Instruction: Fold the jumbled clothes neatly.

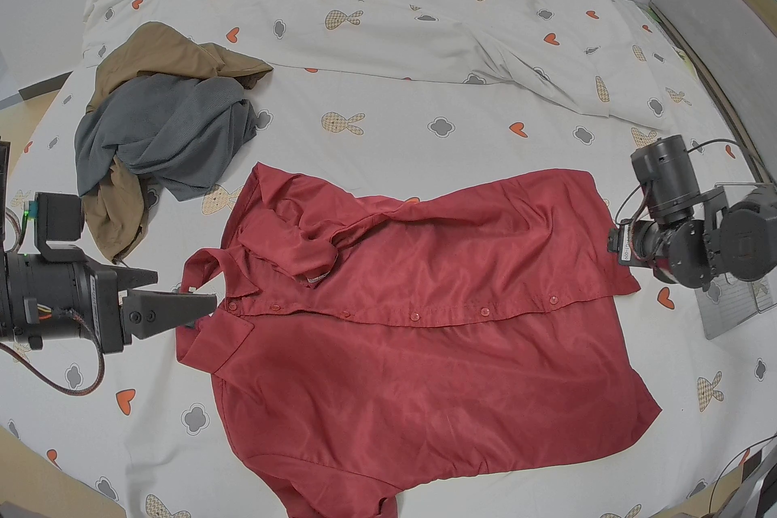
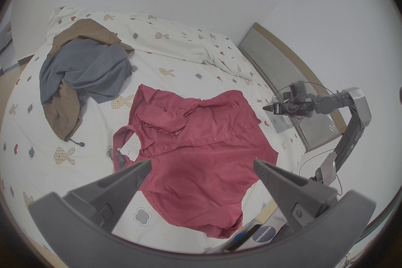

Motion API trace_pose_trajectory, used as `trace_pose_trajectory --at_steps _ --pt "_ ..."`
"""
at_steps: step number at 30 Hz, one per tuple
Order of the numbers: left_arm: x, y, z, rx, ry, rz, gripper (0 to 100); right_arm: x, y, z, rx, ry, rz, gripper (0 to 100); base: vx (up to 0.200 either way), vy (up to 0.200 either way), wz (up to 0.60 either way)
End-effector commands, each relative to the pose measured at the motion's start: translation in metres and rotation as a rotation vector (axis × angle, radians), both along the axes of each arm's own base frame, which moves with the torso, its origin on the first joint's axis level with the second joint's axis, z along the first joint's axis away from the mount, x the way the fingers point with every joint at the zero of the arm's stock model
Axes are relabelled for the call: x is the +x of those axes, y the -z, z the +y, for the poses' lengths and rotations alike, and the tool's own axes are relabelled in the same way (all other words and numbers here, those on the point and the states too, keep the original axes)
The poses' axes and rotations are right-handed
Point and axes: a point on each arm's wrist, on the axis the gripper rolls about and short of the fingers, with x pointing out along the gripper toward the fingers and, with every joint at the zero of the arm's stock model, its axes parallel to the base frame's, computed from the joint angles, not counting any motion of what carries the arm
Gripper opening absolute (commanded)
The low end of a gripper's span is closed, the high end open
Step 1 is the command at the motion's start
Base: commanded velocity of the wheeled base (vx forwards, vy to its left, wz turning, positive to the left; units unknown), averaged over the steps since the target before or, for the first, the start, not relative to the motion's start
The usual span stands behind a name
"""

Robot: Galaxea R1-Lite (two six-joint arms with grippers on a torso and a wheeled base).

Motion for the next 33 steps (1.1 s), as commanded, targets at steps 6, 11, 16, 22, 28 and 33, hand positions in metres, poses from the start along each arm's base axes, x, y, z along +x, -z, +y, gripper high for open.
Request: trace_pose_trajectory --at_steps 6,11,16,22,28,33 --pt "0.106 0.039 0.032 -0.143 -0.003 0.04 100 -0.13 -0.082 -0.064 0.723 -0.617 -0.185 100 0.0 0.0 0.0" --pt "0.15 0.038 0.036 -0.149 -0.019 0.038 100 -0.159 -0.089 -0.081 0.809 -0.755 -0.226 100 0.0 0.0 0.0" --pt "0.149 0.045 0.02 -0.117 0.039 0.113 100 -0.161 -0.08 -0.081 0.823 -0.762 -0.201 100 0.0 0.0 0.0" --pt "0.153 0.067 -0.001 0.039 0.035 0.23 100 -0.165 -0.084 -0.079 0.818 -0.788 -0.217 100 0.0 0.0 0.0" --pt "0.087 0.083 -0.009 0.134 0.06 0.379 100 -0.179 -0.091 -0.079 0.807 -0.822 -0.258 100 0.0 0.0 0.0" --pt "0.022 0.087 -0.01 0.162 0.152 0.367 100 -0.179 -0.09 -0.077 0.811 -0.84 -0.248 100 0.0 0.0 0.0"
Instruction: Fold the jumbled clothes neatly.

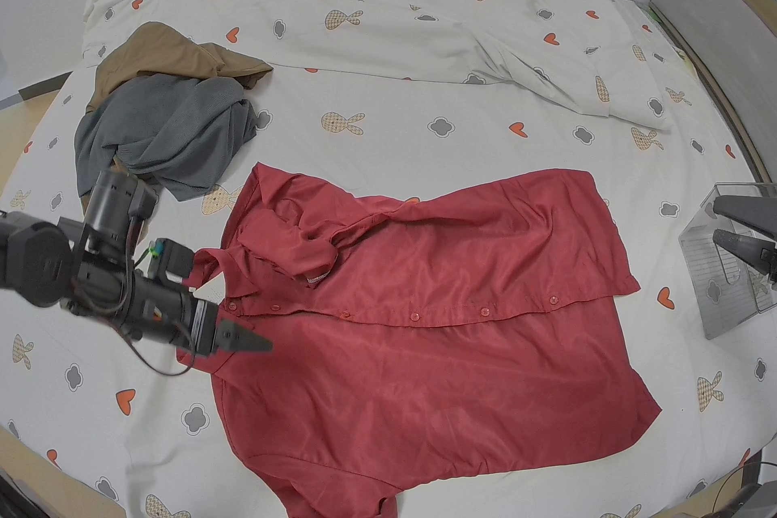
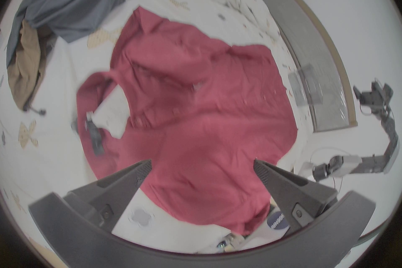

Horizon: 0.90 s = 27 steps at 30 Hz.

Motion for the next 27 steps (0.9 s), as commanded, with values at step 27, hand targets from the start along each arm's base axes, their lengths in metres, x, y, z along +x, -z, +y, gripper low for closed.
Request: trace_pose_trajectory --at_steps 27 --pt "-0.186 0.09 -0.071 0.588 0.702 -0.225 100 -0.006 0.005 0.006 0.001 -0.062 0.018 100 0.0 0.0 0.0"
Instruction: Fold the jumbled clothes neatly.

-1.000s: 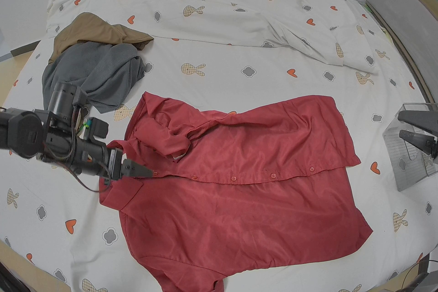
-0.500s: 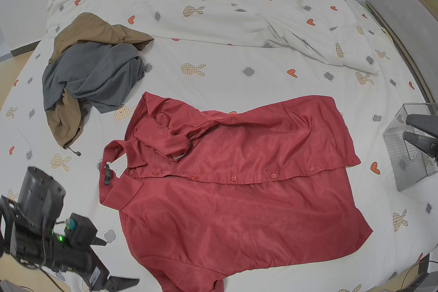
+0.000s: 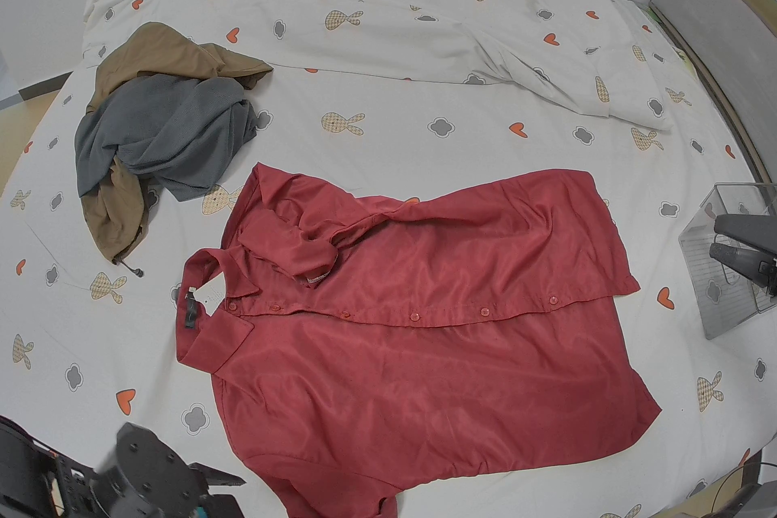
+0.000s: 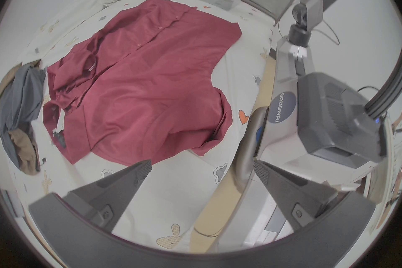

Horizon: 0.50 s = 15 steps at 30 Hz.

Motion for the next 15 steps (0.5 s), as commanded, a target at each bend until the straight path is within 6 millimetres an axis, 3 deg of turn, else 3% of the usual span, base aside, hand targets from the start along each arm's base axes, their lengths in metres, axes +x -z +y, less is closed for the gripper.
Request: trace_pose_trajectory --at_steps 1,15 --pt "-0.002 0.034 -0.032 0.194 0.06 -0.064 100 0.002 0.002 0.001 -0.002 -0.005 0.014 100 0.0 0.0 0.0" --pt "-0.009 0.047 -0.051 0.196 0.123 -0.107 100 0.003 0.004 0.003 -0.003 -0.02 0.023 100 0.0 0.0 0.0"
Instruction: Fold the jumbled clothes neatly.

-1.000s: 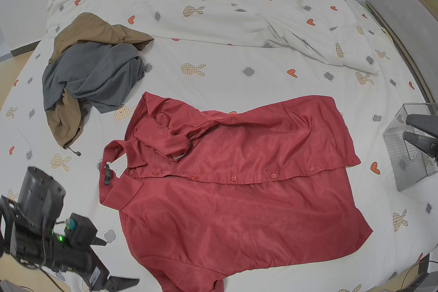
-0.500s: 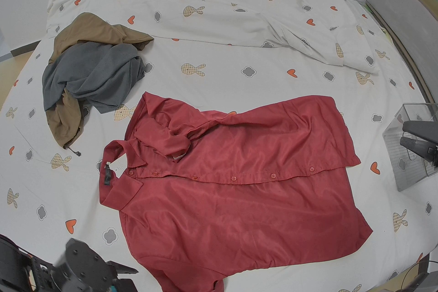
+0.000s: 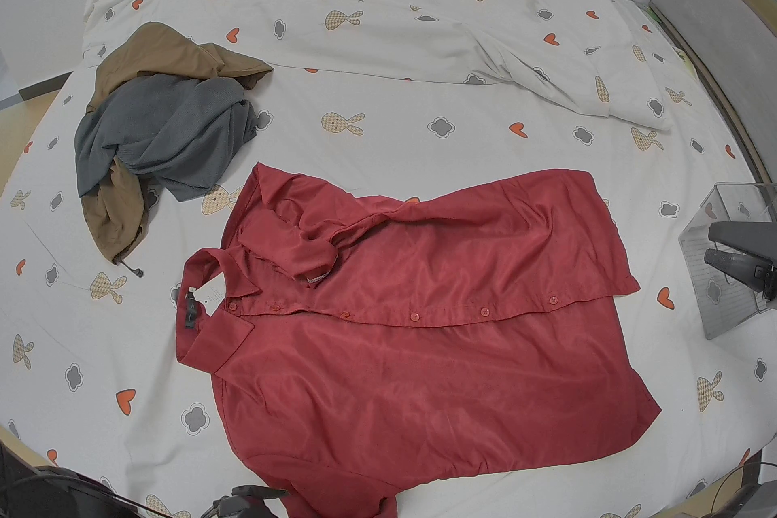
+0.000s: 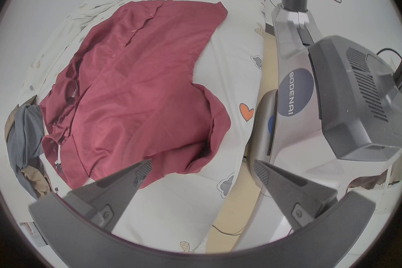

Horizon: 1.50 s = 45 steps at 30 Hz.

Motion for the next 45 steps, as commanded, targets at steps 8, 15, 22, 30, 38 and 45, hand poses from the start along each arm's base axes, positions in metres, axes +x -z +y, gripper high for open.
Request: trace_pose_trajectory --at_steps 8,15,22,30,38,45 --pt "0.006 0.032 -0.026 0.029 0.021 0.005 100 0.001 0.002 0.001 -0.002 -0.008 0.007 100 0.0 0.0 0.0" --pt "0.005 0.038 -0.029 0.034 0.035 0.006 100 0.001 0.002 0.001 -0.002 -0.008 0.007 100 0.0 0.0 0.0" --pt "0.004 0.038 -0.028 0.033 0.033 0.007 0 0.001 0.002 0.001 -0.002 -0.008 0.007 100 0.0 0.0 0.0" --pt "0.001 0.013 -0.027 -0.087 0.035 -0.022 0 0.001 0.003 0.001 -0.002 -0.008 0.008 100 0.0 0.0 0.0" --pt "-0.013 -0.009 -0.018 -0.208 0.083 0.188 0 0.001 0.004 0.001 -0.003 -0.011 0.011 100 0.0 0.0 0.0" --pt "-0.021 -0.021 -0.011 -0.219 0.141 0.462 0 0.002 0.004 0.002 -0.003 -0.011 0.014 100 0.0 0.0 0.0"
